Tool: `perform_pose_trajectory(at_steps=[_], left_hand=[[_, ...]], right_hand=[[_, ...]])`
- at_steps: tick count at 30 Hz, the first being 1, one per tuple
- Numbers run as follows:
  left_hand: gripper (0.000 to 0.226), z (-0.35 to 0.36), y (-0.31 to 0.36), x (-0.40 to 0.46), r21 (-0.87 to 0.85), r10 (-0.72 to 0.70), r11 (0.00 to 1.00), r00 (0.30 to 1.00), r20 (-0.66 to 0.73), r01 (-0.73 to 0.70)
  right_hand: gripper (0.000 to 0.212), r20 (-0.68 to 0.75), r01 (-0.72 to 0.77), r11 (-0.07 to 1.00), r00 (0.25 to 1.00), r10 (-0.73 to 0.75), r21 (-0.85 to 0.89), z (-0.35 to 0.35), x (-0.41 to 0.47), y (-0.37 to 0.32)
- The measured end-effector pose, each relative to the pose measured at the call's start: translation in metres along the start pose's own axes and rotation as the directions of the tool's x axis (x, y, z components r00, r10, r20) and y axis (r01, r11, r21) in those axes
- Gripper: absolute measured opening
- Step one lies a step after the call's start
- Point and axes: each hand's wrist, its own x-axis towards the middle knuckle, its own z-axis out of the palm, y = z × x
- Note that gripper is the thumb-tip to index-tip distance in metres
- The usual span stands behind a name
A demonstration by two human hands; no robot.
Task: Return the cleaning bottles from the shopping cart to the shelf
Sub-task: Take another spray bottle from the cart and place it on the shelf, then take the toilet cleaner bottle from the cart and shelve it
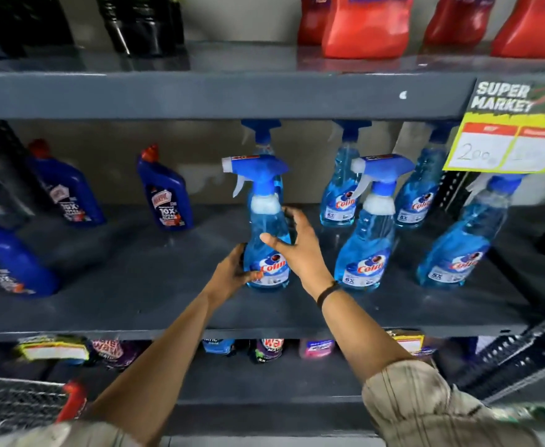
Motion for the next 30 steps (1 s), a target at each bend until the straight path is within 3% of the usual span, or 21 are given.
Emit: perform_pose_trajectory(at_steps=[9, 11, 14, 17, 21, 23, 25, 26, 28, 30], left_hand=[[0.057, -0.004, -0.007, -0.003, -0.067, -0.025, 0.997, 1.0, -0.002, 0.025], [0.048, -0.005, -0.013, -0.01, -0.053, -0.016, 0.999, 0.99, -0.143, 0.008], [0.034, -0.012, -0.024, -0.024, -0.094, -0.016, 0.995, 0.888, -0.459, -0.031], [0.037, -0.024, -0.025, -0.038, -0.252, -0.07, 0.958, 0.747, -0.661, -0.134], [0.035, -0.064, -0.037, -0.076, -0.217, -0.084, 0.953, 0.504, -0.859, -0.211], [0.034, -0.09, -0.046, -0.11, -0.132, -0.071, 0.969, 0.276, -0.959, -0.209], [0.034, -0.124, -0.066, -0.16, -0.018, -0.019, 0.996, -0.01, -1.0, -0.082], [0.035, -0.139, -0.08, -0.185, -0.01, -0.012, 1.0, -0.118, -0.993, -0.02], [0.04, -0.169, -0.113, -0.241, -0.113, -0.096, 0.992, -0.257, -0.962, 0.051], [0.04, -0.195, -0.149, -0.301, -0.265, -0.214, 0.959, -0.352, -0.911, 0.102]], right_hand=[[0.065, -0.048, -0.021, 0.994, 0.999, 0.026, 0.112, 0.004, -0.016, 0.002], [0.062, -0.193, -0.078, 0.968, 0.973, 0.126, 0.239, 0.005, -0.028, 0.004], [0.042, -0.379, -0.128, 0.791, 0.824, 0.421, 0.599, 0.012, -0.045, 0.007], [0.025, -0.276, -0.264, 0.633, 0.733, 0.622, 0.727, 0.029, -0.065, 0.009], [0.032, 0.03, -0.47, 0.497, 0.747, 0.664, 0.73, 0.077, -0.092, -0.001], [0.033, 0.209, -0.591, 0.463, 0.737, 0.642, 0.66, 0.11, -0.103, -0.011], [0.035, 0.395, -0.709, 0.458, 0.69, 0.606, 0.536, 0.155, -0.119, -0.019], [0.035, 0.475, -0.753, 0.466, 0.656, 0.587, 0.465, 0.176, -0.127, -0.023], [0.034, 0.635, -0.82, 0.484, 0.554, 0.538, 0.306, 0.227, -0.148, -0.029], [0.033, 0.742, -0.856, 0.495, 0.427, 0.518, 0.147, 0.28, -0.172, -0.034]])
